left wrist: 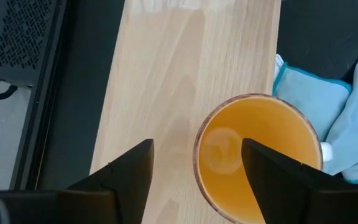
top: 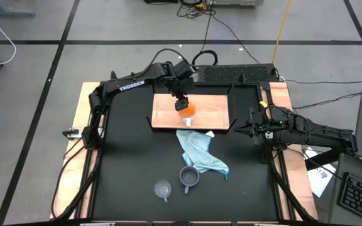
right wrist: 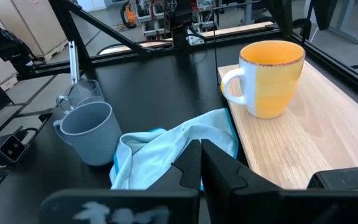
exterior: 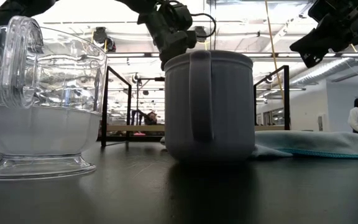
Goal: Stack small to large cups/mugs on shelf
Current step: Put the yellow mug on the shelf
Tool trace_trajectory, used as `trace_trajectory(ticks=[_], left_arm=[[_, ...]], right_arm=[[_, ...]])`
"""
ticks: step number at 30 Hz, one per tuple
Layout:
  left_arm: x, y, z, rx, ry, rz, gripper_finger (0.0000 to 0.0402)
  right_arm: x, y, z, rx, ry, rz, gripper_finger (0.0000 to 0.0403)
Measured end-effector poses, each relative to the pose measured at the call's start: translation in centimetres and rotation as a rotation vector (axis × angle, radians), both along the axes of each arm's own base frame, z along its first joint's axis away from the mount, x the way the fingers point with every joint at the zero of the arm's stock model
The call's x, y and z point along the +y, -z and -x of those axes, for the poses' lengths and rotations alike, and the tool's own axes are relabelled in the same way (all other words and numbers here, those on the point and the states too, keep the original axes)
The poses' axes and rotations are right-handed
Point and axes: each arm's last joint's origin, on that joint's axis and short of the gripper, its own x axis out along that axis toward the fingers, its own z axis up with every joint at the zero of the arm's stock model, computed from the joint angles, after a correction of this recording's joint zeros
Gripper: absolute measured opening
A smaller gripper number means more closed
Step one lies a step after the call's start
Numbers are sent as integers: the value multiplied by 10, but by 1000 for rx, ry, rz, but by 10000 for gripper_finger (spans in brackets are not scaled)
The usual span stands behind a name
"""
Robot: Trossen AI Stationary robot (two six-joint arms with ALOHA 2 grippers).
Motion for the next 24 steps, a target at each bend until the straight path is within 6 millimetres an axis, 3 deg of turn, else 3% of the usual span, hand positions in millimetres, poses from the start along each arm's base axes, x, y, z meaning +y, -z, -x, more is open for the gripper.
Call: trace_trajectory(ticks=[24], left_arm=[[-12,3,1,53,21,52,246]], right_arm=[[0,0,0,1,2,-8,0]])
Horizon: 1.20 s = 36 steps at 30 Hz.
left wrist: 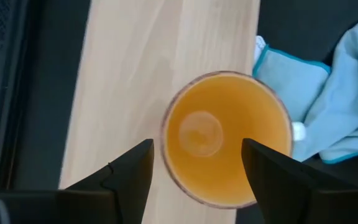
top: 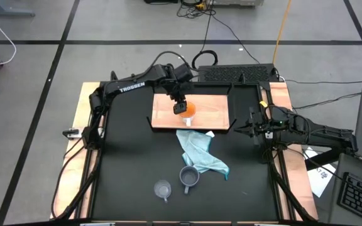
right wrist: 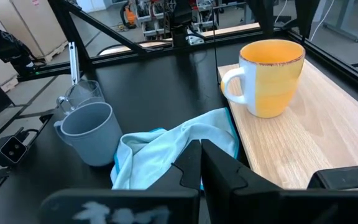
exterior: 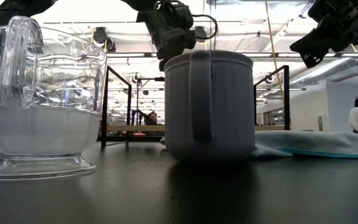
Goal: Stack small to large cups/mugs on shelf
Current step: Put the yellow mug on the shelf
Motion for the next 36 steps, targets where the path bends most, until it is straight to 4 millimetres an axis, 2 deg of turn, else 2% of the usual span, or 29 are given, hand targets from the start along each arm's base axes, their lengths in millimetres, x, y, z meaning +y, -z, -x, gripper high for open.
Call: trace_trajectory(ticks=[14,27,36], left_arm=[[8,0,3,0,-20,-7,246],[8,22,5,46,7,-1,246],[12,22,2,6,16,-38,246]], right_arm=[[0,1,0,7,0,-2,0],[0,1,0,6,0,-1,0],[0,1,0,6,0,-1,0]])
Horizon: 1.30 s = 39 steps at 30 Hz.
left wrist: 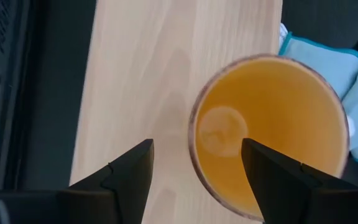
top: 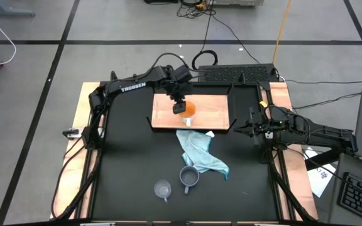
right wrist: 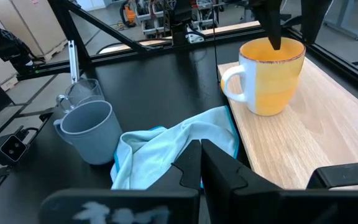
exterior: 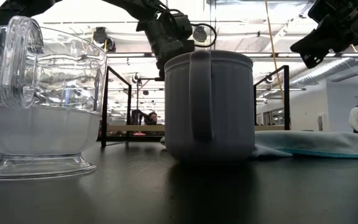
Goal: Stack small to large cups/mugs on shelf
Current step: Put the yellow mug on the shelf
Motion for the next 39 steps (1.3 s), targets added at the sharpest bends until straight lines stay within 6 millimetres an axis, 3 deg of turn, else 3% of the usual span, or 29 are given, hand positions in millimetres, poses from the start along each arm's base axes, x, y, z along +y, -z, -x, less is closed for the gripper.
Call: trace_trajectory(ticks=[6,19,39], left_arm=[[2,0,0,-5,0,-16,221],[2,-1,-2,-16,63,-67,14],[-8,0,1,87,128,-151,3]], right_arm=[[0,0,0,0,0,0,0],[0,0,0,0,0,0,0],[0,0,0,3,6,-17,0]])
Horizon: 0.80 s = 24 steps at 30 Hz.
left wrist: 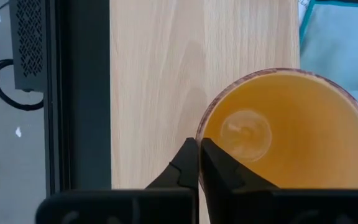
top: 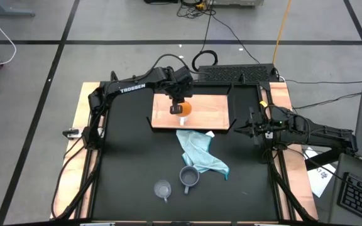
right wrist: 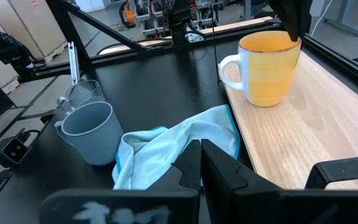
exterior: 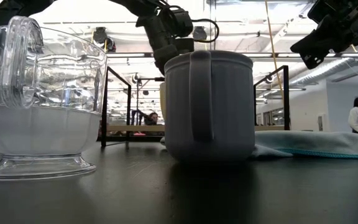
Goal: Stack small to large cups/mugs on shelf
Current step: Put the yellow mug on the shelf
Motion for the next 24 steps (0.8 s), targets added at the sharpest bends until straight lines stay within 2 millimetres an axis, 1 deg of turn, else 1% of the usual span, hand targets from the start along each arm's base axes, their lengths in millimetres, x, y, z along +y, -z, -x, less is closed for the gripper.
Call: trace_trajectory(ticks=[6,12,24], left_arm=[[-1,1,2,26,1,5,2],[-1,-1,9,92,-41,-44,1],[-3,-3,14,128,-69,-37,0]], right_arm=[[0,0,0,3,0,0,0],[0,1,0,6,0,-1,0],[0,1,0,6,0,-1,0]])
